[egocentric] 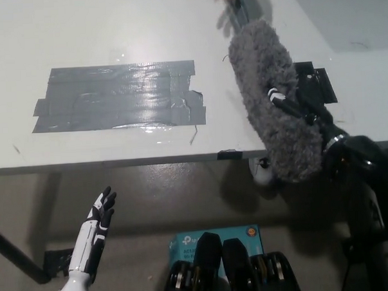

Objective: A grey duster is kept infront of the robot in the middle of the table and the robot extends its right arm to grab the duster, picks it up and hands it to a person

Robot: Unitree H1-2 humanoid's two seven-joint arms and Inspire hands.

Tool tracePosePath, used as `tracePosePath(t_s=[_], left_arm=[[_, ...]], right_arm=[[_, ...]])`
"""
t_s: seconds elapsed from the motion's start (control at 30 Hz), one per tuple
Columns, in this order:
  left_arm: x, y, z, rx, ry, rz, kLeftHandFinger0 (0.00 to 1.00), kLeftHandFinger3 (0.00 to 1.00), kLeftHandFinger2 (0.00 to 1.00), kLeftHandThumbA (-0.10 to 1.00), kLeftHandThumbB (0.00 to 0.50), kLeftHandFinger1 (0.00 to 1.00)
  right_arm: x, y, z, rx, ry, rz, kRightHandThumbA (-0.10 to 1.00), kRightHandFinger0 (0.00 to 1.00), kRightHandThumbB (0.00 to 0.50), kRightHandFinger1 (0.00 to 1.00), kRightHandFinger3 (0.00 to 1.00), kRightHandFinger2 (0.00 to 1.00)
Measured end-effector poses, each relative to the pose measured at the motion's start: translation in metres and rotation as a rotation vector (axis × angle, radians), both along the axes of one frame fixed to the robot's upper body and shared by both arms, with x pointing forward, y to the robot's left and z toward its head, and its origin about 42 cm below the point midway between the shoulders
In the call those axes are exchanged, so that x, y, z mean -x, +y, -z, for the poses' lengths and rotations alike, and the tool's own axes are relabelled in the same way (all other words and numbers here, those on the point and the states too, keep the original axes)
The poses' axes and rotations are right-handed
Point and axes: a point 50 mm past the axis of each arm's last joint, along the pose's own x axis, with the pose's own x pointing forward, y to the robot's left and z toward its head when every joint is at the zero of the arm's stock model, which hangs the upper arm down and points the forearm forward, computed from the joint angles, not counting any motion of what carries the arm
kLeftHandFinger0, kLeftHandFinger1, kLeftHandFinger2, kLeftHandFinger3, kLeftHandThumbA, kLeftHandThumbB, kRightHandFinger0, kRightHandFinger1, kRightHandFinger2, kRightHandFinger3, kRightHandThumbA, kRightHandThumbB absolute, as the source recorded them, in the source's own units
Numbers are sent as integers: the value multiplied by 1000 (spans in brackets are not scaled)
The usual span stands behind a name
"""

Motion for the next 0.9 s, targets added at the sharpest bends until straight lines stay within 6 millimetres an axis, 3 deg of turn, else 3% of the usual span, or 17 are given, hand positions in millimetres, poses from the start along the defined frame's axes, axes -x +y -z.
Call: tracePosePath(t_s=[0.17,0.4,0.67,0.7,0.73,0.77,0.8,0.83,0.9], left_arm=[[0,0,2,0,6,-1,1000,1000,1000,1000,272,1000],[0,0,2,0,7,-1,1000,1000,1000,1000,269,1000],[0,0,1,-1,5,0,1000,1000,1000,1000,254,1000],[-1,0,1,-1,4,0,1000,1000,1000,1000,253,1000],[-1,0,1,-2,3,0,1000,1000,1000,1000,256,1000],[-1,0,1,-2,3,1,1000,1000,1000,1000,257,1000],[-1,0,0,-2,2,1,1000,1000,1000,1000,258,1000],[-2,0,0,-2,0,1,1000,1000,1000,1000,262,1000],[-3,0,-1,-4,-4,3,1000,1000,1000,1000,262,1000]], right_arm=[[13,11,6,-75,14,-13,-100,0,87,447,1000,863],[29,26,11,-188,40,-34,-100,0,88,454,1000,879],[37,37,-1,-290,33,-57,-100,0,123,461,1000,853],[38,39,-5,-308,31,-62,-51,77,167,550,1000,961],[39,39,-7,-316,28,-63,227,439,305,881,1000,1000],[39,40,-9,-322,25,-66,381,828,311,1000,1000,1000],[40,40,-10,-328,24,-69,417,937,311,1000,1000,1000],[41,40,-12,-332,19,-77,473,1000,363,1000,1000,1000],[43,41,-18,-339,5,-109,534,1000,411,1000,1000,1000]])
